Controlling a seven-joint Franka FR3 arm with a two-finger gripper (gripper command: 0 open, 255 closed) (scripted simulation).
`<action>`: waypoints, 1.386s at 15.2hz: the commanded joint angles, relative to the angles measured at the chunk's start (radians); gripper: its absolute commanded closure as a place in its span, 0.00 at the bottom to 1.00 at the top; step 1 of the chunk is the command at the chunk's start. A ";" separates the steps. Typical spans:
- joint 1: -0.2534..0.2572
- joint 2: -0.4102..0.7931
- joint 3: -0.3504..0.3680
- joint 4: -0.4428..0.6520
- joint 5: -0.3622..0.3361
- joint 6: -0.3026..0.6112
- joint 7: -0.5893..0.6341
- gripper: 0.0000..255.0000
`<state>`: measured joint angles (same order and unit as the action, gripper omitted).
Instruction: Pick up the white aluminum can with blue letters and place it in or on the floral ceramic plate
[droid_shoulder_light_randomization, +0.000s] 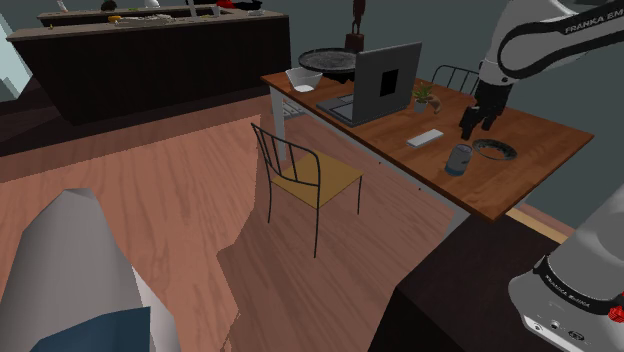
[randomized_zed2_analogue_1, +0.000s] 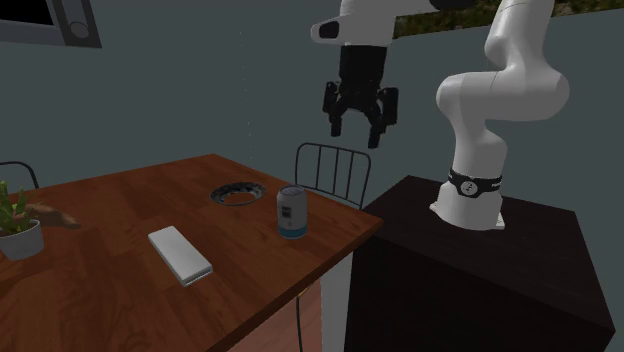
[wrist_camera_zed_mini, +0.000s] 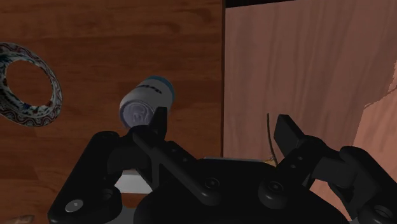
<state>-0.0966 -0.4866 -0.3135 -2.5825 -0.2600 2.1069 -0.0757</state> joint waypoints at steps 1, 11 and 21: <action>-0.010 0.056 -0.035 -0.004 -0.012 0.067 -0.029 0.00; -0.030 0.429 -0.202 0.093 0.081 0.357 -0.253 0.00; -0.035 0.542 -0.204 0.078 0.154 0.477 -0.309 0.00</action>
<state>-0.1312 0.0496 -0.5183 -2.5049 -0.1107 2.5778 -0.3812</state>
